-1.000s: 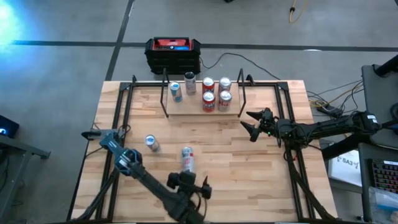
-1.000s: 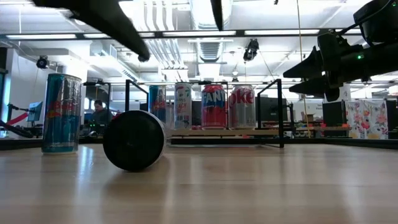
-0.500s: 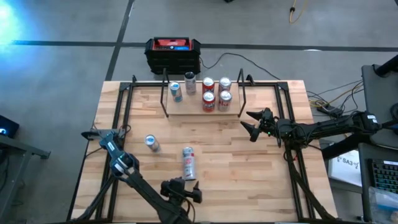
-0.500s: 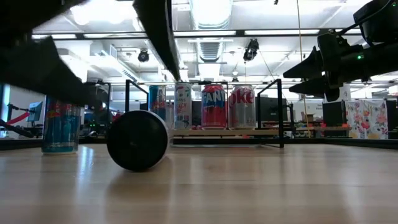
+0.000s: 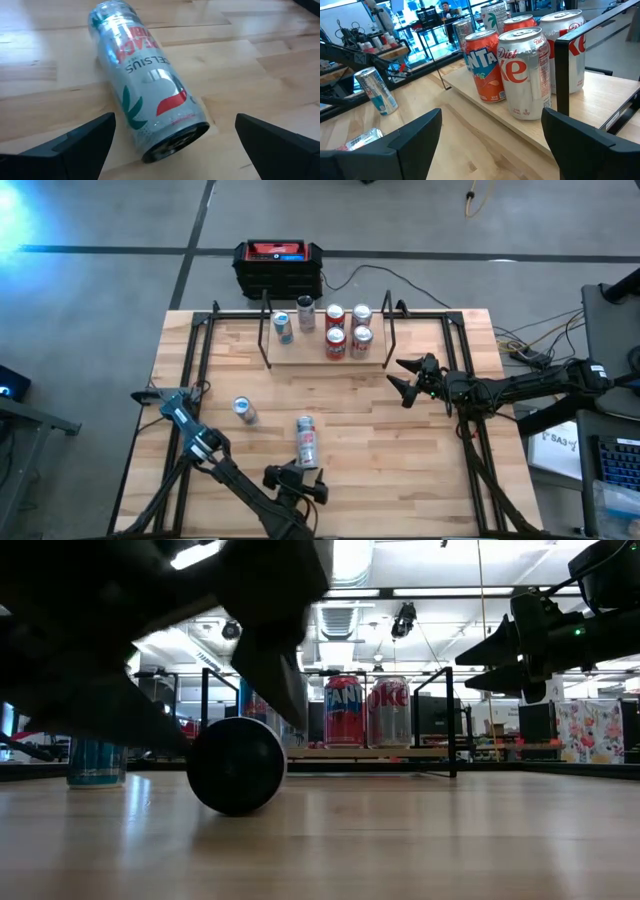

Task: Place canned beverage on shelf
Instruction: Put the white and pink soda can on the shelf aligned with the other white and pink soda can

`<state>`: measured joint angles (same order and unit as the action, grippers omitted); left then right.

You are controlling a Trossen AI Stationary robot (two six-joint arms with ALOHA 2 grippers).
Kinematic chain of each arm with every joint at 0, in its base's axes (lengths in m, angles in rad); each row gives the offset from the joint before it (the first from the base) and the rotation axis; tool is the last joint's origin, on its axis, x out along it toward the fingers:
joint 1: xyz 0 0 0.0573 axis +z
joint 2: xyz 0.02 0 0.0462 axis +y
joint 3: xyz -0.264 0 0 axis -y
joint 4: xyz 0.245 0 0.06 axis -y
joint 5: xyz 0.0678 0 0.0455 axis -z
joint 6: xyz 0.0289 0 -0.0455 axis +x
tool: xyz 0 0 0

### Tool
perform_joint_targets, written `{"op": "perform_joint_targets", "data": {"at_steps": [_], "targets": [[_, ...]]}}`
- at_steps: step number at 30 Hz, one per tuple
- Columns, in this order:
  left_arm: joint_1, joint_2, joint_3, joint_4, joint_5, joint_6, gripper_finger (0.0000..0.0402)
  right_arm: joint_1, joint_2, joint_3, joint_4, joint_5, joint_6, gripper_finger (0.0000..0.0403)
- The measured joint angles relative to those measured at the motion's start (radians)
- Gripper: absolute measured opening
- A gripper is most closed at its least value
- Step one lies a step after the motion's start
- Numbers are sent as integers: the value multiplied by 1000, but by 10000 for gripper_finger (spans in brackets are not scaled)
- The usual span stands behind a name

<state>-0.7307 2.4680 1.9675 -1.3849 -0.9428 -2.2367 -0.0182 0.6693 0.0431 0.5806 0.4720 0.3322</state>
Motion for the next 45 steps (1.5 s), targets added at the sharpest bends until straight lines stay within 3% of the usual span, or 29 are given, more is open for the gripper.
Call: {"op": "perform_joint_targets", "data": {"at_steps": [17,23,29,39,42,45], "targets": [[40,106,1,23,-73,3,395,0,0,0,0,0,0,327],[39,116,3,30,-72,27,370,0,0,0,0,0,0,327],[39,117,42,34,-65,117,278,0,0,0,0,0,0,327],[40,117,77,40,-67,105,55,0,0,0,0,0,0,327],[40,117,79,39,-59,107,20,0,0,0,0,0,0,327],[40,117,79,41,-50,107,14,0,0,0,0,0,0,327]]}}
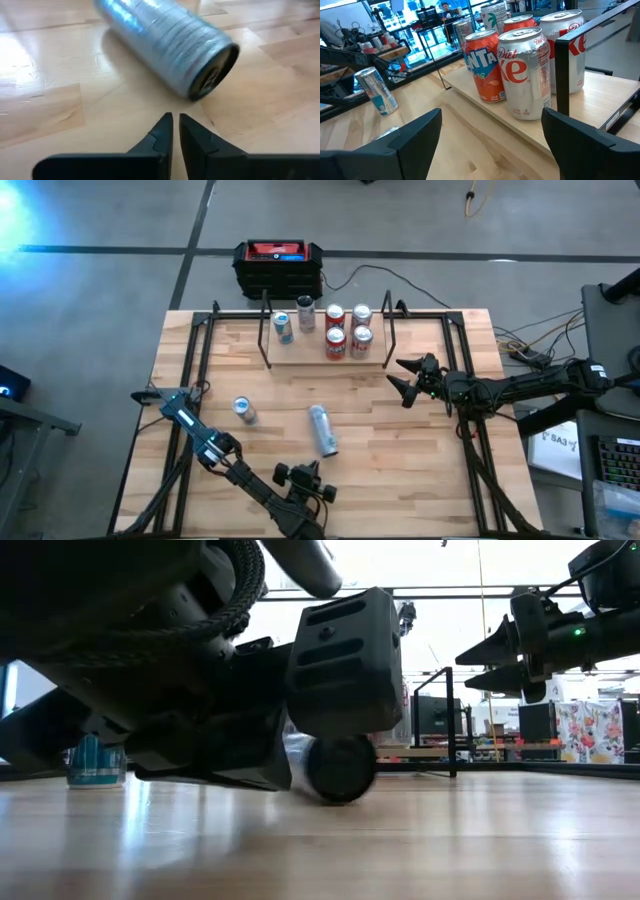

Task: Place canned beverage on shelf
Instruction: Put the white and pink soda can on the shelf aligned with the other white and pink soda can

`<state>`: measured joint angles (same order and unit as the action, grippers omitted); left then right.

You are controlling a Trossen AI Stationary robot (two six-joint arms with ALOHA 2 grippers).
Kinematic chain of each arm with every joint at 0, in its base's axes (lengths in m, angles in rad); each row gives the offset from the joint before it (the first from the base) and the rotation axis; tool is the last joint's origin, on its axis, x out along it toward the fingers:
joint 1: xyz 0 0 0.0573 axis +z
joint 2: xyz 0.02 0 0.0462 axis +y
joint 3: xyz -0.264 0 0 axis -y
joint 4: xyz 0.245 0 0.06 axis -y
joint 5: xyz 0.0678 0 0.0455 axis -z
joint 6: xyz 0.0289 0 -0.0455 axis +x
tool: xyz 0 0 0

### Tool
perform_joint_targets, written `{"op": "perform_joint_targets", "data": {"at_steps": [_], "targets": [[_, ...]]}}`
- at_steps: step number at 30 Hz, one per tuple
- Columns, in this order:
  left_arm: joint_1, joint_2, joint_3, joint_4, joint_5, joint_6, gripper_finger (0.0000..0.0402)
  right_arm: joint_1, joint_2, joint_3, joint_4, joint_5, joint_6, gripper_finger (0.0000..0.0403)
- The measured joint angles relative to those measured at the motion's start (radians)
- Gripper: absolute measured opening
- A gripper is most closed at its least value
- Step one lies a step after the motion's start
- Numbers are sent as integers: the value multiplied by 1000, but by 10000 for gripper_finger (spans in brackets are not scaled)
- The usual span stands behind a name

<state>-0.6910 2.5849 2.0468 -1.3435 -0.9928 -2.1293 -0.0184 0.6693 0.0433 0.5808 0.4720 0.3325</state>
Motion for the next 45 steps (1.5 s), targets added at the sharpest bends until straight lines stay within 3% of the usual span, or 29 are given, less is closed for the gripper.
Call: {"op": "perform_joint_targets", "data": {"at_steps": [7,19,24,28,32,37,39,45], "targets": [[-5,0,2,15,17,-9,73,0,0,0,0,0,0,327],[3,0,35,35,34,-35,300,0,0,0,0,0,0,327],[6,0,56,27,35,-58,370,0,0,0,0,0,0,327],[8,0,87,-42,24,-116,396,0,0,0,0,0,0,327],[7,0,167,-134,-22,-133,393,0,0,0,0,0,0,327],[7,-1,312,-225,-47,-22,385,0,0,0,0,0,0,327],[9,-31,292,-163,-134,106,385,0,0,0,0,0,0,327],[12,-37,310,145,-567,600,385,0,0,0,0,0,0,327]]}}
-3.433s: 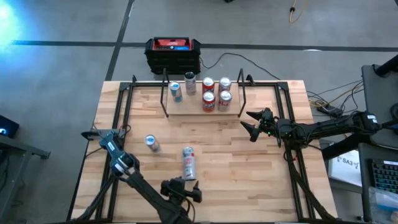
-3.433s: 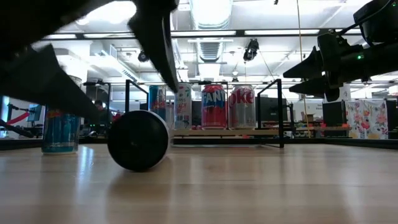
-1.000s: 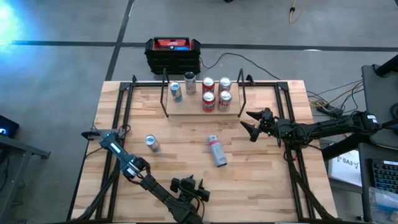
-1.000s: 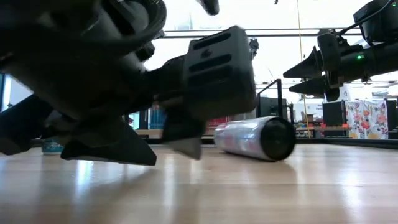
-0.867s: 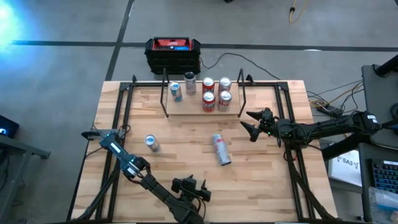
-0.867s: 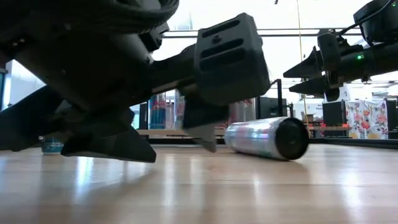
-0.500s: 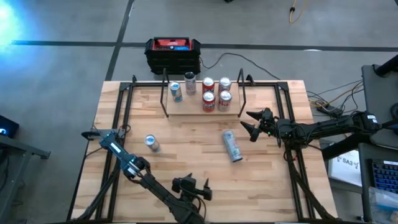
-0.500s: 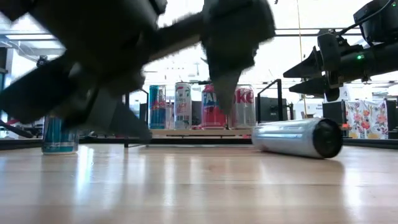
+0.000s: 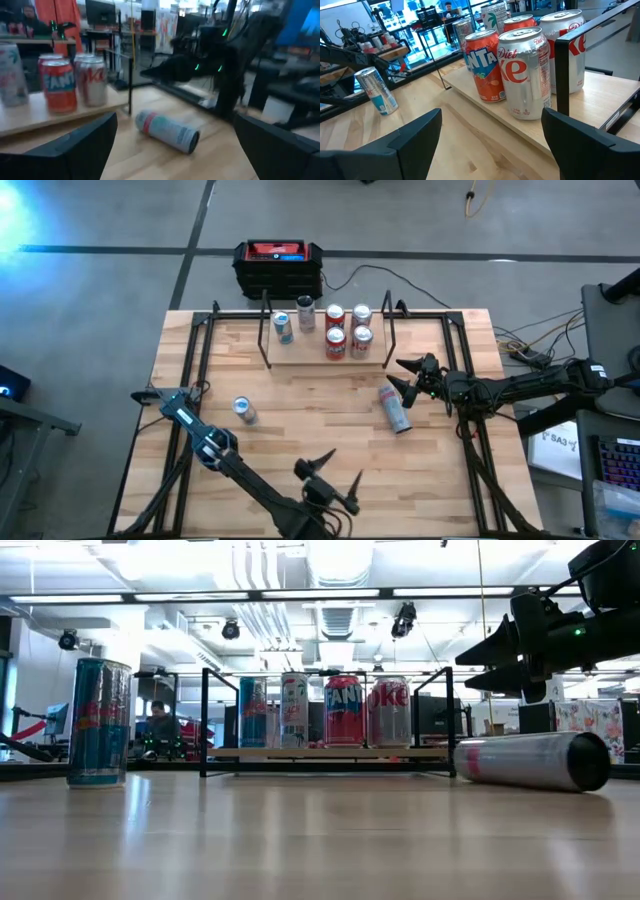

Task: Place canned beverage on shelf
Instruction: Put the white and pink soda can on the shelf aligned with the other white and pink soda can

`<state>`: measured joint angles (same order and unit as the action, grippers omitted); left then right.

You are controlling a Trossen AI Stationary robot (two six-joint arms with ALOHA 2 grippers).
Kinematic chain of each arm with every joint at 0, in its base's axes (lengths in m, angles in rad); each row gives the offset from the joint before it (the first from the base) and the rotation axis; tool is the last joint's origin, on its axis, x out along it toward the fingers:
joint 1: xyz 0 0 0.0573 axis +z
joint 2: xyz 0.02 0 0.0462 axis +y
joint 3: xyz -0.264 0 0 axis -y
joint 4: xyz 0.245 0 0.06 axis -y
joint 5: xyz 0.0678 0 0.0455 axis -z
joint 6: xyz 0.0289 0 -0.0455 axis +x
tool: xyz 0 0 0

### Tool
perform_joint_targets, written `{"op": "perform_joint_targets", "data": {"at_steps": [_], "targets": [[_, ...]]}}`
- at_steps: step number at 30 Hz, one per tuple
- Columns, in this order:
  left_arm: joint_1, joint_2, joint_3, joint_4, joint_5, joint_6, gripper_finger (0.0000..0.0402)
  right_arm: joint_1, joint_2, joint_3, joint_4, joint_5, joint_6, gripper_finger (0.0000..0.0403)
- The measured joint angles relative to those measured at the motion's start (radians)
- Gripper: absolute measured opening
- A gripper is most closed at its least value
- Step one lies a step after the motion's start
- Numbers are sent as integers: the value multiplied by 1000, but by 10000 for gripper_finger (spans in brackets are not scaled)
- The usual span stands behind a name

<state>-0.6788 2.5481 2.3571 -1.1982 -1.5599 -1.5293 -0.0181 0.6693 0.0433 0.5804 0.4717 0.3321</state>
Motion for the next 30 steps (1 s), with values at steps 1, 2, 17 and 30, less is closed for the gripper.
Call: {"op": "perform_joint_targets", "data": {"at_steps": [1,2,17,30], "targets": [[0,-1,0,87,-7,57,385,0,0,0,0,0,0,327],[0,-2,0,165,-5,89,385,0,0,0,0,0,0,327],[99,-8,-1,602,135,260,384,0,0,0,0,0,0,327],[184,-127,-2,716,578,900,384,0,0,0,0,0,0,327]]}}
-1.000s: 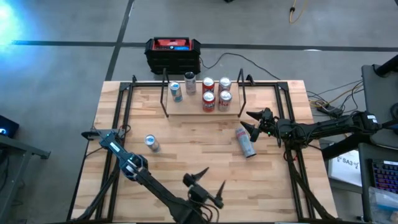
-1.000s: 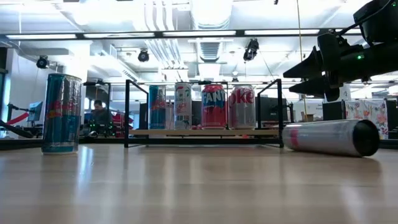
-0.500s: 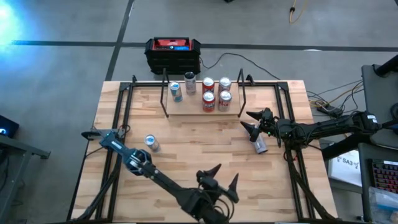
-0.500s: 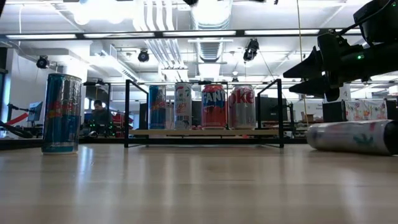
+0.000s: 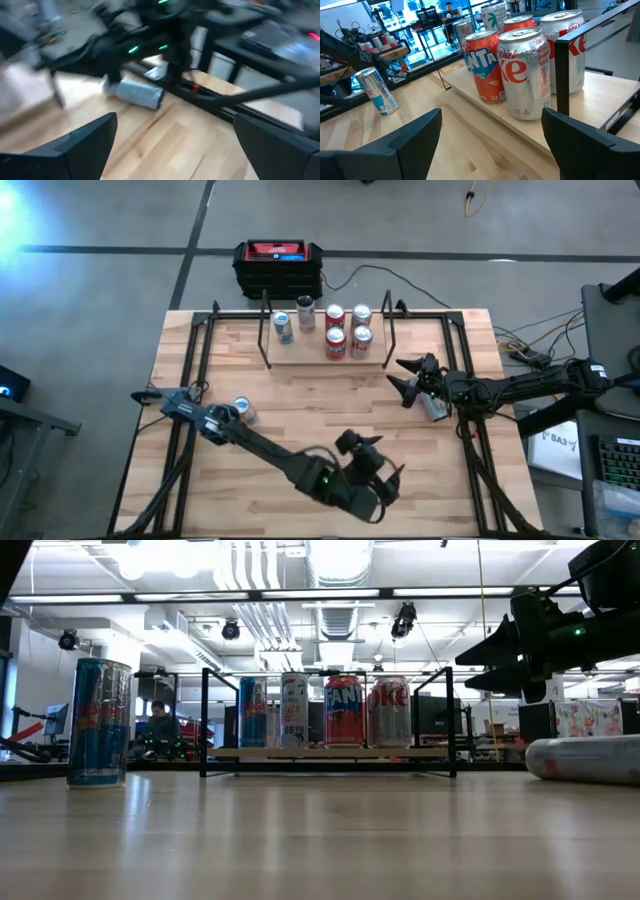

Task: Place canned beverage on shelf
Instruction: Put the white and pink soda can on the shelf aligned with the other white and pink soda can

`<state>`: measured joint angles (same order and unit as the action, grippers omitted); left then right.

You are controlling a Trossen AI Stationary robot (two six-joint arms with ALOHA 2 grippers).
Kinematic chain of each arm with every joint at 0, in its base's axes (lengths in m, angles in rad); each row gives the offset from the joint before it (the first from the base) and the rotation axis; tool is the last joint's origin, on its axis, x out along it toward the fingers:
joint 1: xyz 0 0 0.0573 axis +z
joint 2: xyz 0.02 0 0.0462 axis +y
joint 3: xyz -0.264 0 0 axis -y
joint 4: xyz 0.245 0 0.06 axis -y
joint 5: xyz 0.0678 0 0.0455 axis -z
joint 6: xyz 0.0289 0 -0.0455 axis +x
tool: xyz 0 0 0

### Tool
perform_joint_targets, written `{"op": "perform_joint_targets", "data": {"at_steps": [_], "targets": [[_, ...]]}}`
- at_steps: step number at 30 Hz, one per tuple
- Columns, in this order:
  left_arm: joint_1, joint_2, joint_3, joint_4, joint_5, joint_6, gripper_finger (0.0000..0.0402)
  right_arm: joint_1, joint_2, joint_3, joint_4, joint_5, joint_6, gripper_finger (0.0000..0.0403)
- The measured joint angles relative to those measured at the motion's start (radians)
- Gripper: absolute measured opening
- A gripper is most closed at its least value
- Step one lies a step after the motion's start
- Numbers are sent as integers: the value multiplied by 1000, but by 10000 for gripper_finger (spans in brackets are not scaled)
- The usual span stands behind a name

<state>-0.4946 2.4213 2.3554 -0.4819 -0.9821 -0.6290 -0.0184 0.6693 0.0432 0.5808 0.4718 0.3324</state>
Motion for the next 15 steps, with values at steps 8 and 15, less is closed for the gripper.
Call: {"op": "perform_joint_targets", "data": {"at_steps": [8,15], "targets": [[82,-121,-2,219,356,657,384,0,0,0,0,0,0,327],[118,-252,-105,282,401,762,384,0,0,0,0,0,0,327]]}}
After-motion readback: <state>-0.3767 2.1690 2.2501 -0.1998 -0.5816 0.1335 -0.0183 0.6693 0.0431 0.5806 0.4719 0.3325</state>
